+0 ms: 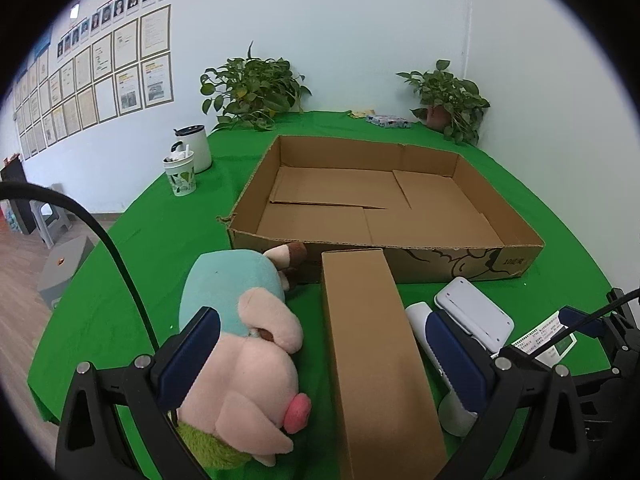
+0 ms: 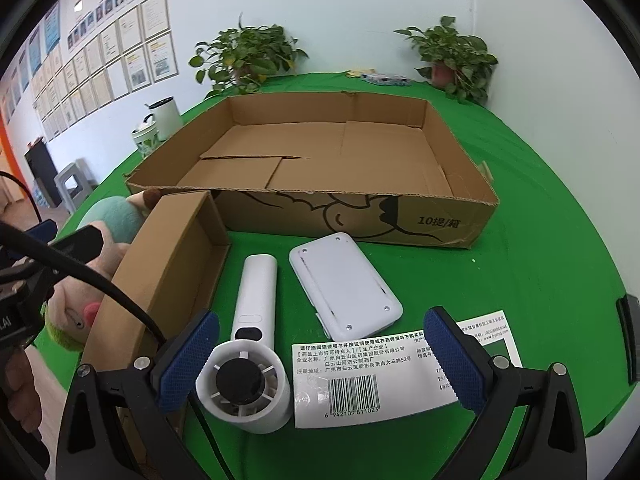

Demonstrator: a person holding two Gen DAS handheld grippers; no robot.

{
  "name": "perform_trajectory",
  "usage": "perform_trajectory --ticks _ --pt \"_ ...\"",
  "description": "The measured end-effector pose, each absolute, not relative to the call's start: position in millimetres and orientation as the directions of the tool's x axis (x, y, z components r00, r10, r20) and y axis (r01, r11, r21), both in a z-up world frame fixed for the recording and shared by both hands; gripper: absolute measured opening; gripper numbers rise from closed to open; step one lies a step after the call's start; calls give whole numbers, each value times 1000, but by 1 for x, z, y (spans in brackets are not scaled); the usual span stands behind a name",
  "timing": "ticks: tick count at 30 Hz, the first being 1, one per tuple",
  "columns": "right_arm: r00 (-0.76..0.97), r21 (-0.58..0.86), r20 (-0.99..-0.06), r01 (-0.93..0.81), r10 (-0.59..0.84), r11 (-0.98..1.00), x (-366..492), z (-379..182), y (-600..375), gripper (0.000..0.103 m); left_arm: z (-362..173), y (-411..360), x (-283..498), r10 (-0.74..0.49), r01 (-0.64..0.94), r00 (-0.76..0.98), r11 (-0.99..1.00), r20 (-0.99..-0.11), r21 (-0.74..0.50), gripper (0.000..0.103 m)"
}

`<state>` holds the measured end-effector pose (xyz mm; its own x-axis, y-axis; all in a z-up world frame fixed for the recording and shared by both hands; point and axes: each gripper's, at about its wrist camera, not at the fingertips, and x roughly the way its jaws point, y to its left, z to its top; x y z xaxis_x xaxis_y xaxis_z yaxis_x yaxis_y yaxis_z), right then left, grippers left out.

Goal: Organize objects
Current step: 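Reach the left tool to the pink-and-teal plush pig and grasp it, then grasp the plush pig with the right tool while the left tool lifts it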

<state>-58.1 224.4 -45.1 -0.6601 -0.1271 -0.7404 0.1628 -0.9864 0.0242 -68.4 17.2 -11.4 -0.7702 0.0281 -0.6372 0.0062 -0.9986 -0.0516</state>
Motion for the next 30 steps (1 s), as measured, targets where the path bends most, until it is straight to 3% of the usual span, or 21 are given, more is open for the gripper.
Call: perform_trajectory --ticks 10,19,25,30 --pt "-659 -31 -729 306 -188 -952 -36 -53 200 103 -22 -2 -36 -27 107 -765 -991 -644 -86 102" --pt "-747 -74 -561 475 -357 -877 18 -12 194 103 7 -26 -47 69 -82 -761 -997 -646 -10 102" --pt "-650 -64 -524 675 -551 -735 67 24 167 103 -15 -40 -63 216 -198 -687 -974 -694 -108 102" --pt "-530 -4 -560 771 -638 -637 72 18 126 103 -53 -57 -68 241 -143 -641 -970 -729 -195 102"
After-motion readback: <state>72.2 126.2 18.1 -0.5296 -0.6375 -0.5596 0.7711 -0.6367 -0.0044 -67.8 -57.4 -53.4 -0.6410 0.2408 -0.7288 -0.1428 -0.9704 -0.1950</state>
